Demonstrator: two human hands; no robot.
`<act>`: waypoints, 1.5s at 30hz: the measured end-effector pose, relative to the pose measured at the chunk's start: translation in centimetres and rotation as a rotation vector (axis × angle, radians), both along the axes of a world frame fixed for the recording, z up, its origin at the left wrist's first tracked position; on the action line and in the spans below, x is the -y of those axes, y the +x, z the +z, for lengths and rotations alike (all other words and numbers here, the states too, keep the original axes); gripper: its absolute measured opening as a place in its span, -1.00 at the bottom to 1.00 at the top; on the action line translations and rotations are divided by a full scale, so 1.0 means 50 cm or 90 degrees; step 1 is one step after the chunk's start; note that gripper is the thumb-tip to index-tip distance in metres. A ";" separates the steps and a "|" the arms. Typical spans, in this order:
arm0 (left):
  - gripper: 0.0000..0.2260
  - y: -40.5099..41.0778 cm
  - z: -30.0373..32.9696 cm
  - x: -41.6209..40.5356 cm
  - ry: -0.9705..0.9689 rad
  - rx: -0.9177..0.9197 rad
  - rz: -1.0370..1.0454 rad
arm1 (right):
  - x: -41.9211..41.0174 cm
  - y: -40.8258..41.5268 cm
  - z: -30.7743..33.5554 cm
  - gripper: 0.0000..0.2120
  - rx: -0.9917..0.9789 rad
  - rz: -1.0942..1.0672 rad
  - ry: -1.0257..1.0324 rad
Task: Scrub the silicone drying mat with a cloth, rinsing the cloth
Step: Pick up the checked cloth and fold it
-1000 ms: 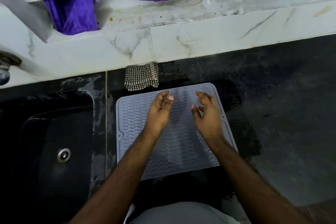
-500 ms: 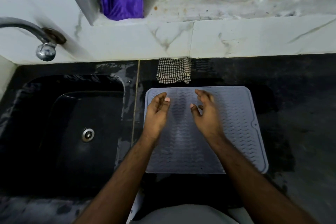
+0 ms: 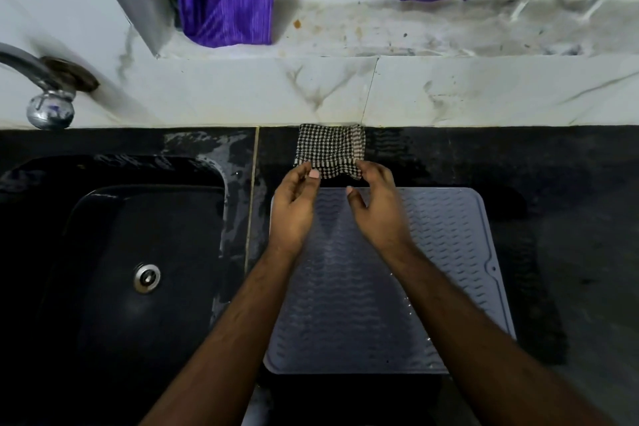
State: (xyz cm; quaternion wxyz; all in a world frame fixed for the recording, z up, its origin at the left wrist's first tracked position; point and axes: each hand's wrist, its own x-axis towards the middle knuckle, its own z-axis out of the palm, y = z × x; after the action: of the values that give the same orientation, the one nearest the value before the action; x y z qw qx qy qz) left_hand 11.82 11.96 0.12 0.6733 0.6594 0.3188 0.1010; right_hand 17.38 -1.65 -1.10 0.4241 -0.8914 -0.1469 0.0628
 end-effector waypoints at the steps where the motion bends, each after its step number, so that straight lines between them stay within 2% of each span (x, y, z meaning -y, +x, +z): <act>1: -0.67 0.013 -0.004 -0.006 0.006 -0.002 0.000 | -0.009 0.013 0.001 -0.51 -0.003 -0.003 -0.004; 8: -0.64 0.098 -0.038 -0.048 0.084 -0.085 -0.032 | -0.047 0.093 -0.013 -0.53 -0.022 -0.004 -0.030; 11: -0.67 0.119 -0.044 -0.050 0.089 -0.084 -0.036 | -0.059 0.115 -0.021 -0.59 -0.049 -0.009 -0.033; 14: -0.65 0.135 -0.048 -0.050 0.093 -0.087 0.001 | -0.072 0.133 -0.028 -0.56 -0.072 -0.025 -0.033; 16: -0.56 0.145 -0.050 -0.051 0.091 -0.100 0.018 | -0.079 0.141 -0.031 -0.56 -0.089 -0.038 -0.031; 19: -0.29 0.158 -0.051 -0.049 0.028 -0.121 0.009 | -0.084 0.146 -0.034 -0.58 -0.096 -0.053 -0.043; 20: -0.27 0.161 -0.054 -0.052 0.031 -0.139 -0.002 | -0.085 0.145 -0.034 -0.59 -0.096 -0.058 -0.047; 23: -0.51 0.163 -0.059 -0.063 0.037 -0.168 -0.036 | -0.083 0.138 -0.026 -0.59 -0.091 -0.046 -0.054; 26: -0.67 0.152 -0.043 -0.053 -0.047 -0.121 -0.036 | -0.068 0.122 -0.013 -0.57 -0.080 -0.003 -0.054; 30: -0.70 0.119 0.003 -0.021 -0.156 0.000 0.006 | -0.039 0.085 0.010 -0.59 0.007 0.076 -0.116; 33: -0.73 0.087 0.046 -0.001 -0.292 0.028 0.053 | -0.006 0.042 0.037 -0.59 0.095 0.106 -0.108; 35: -0.76 0.064 0.075 0.012 -0.368 0.032 0.058 | 0.020 0.006 0.059 -0.50 0.097 0.135 -0.060; 37: -0.72 0.038 0.105 0.028 -0.421 0.021 0.046 | 0.045 -0.031 0.073 -0.35 0.084 0.176 -0.026; 39: -0.67 0.012 0.134 0.046 -0.448 0.014 0.018 | 0.065 -0.065 0.080 -0.23 0.085 0.210 0.002; 41: -0.75 -0.018 0.161 0.068 -0.468 0.019 -0.021 | 0.082 -0.093 0.088 -0.17 0.086 0.207 0.040; 43: -0.82 -0.047 0.180 0.088 -0.455 0.019 -0.063 | 0.098 -0.115 0.098 -0.17 0.066 0.181 0.103; 45: -0.80 -0.074 0.190 0.107 -0.430 0.021 -0.107 | 0.119 -0.135 0.103 -0.21 0.062 0.151 0.156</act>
State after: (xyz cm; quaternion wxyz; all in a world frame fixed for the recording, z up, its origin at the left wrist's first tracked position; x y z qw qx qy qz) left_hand 8.15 6.62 9.63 0.8643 0.4219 0.2682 -0.0554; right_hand 10.65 -7.62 4.06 0.5116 -0.8115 -0.2778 0.0508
